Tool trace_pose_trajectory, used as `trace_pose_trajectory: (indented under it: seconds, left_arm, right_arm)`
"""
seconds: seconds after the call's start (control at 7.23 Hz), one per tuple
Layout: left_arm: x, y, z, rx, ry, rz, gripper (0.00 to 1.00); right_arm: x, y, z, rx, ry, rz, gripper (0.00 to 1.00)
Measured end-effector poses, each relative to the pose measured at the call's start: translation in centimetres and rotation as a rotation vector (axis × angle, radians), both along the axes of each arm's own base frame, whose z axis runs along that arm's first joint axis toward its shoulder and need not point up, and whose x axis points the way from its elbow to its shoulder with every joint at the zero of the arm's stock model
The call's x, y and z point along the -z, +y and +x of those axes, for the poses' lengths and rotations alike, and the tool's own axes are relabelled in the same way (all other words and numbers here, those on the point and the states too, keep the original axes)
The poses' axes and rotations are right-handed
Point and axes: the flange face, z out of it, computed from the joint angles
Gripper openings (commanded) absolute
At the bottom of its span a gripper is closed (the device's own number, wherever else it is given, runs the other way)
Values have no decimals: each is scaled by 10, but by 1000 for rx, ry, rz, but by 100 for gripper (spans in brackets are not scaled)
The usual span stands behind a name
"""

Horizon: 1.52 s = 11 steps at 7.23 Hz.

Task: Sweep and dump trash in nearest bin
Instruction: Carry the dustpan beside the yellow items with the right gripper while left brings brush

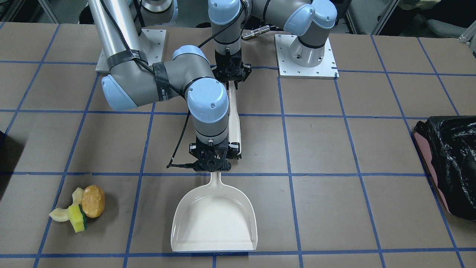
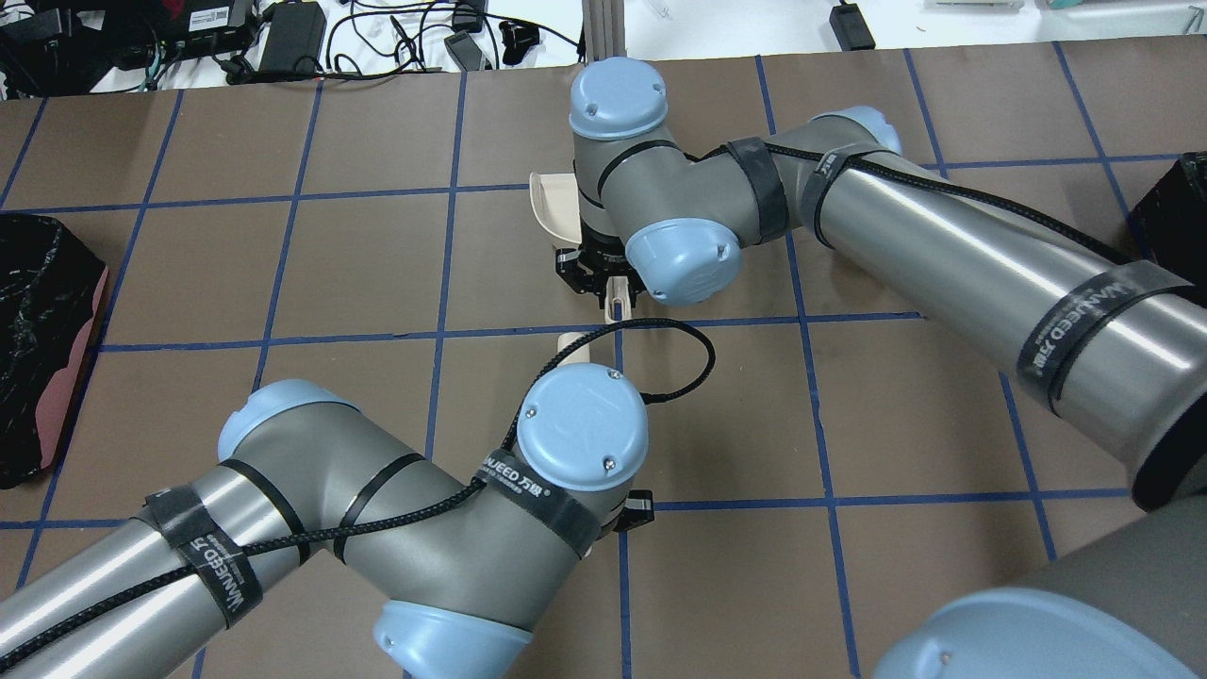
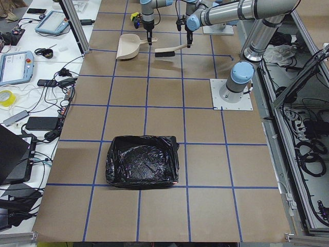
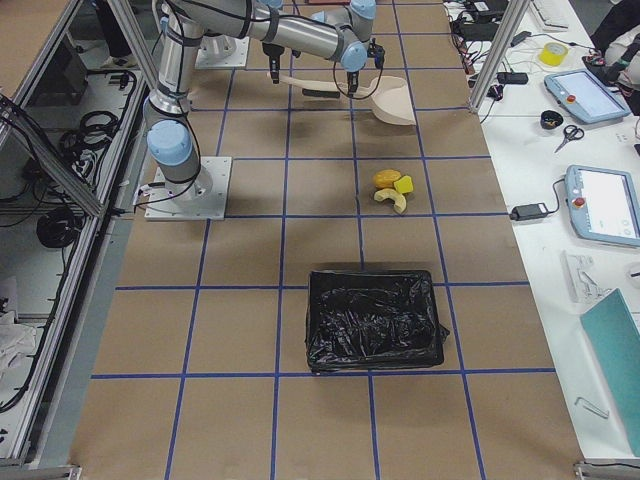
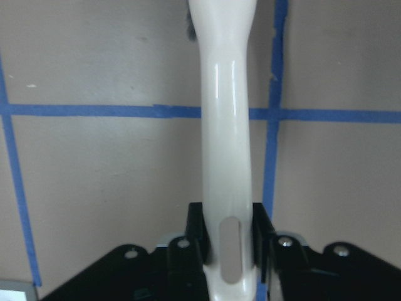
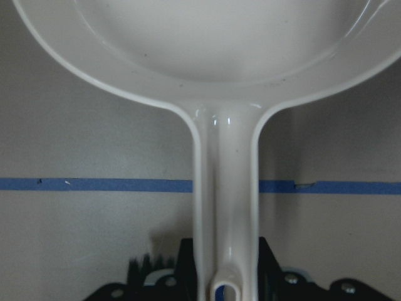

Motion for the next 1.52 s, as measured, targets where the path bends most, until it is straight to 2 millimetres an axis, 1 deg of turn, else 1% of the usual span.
trace_pose_trajectory:
  seconds: [0.14,0.28,0.42,0.55,0.69,0.83,0.97,1.11,1.25,1.52]
  left_arm:
    - [-1,-9,10,-22,-11,1,0]
    - [-3,-21,21,-48,-13,-1,0]
    - [-9,-39,33,-75,-8,-10,0]
    - [-21,-63,47,-110,-1,-22,0]
    - [-36,-89,59,-148,4,-33,0]
    - [-52,-114,65,-169,12,-49,0]
    - [-66,-136,66,-171,20,-66,0]
    - [-75,-157,62,-173,29,-81,0]
    - [-79,-177,57,-178,37,-92,0]
    - [-86,-219,42,-194,60,-115,0]
  right_arm:
    - [-19,-2,-11,10,-2,-18,0]
    - [-36,-5,-30,22,3,-21,0]
    - [-52,-10,-59,22,11,-14,0]
    - [-71,-15,-98,1,20,-7,0]
    - [-91,-20,-144,-47,29,-4,0]
    - [-104,-24,-191,-119,38,11,0]
    - [-109,-27,-232,-204,38,29,0]
    - [-109,-31,-272,-312,31,38,0]
    - [-107,-34,-310,-416,21,46,0]
    - [-104,-32,-381,-604,7,66,0]
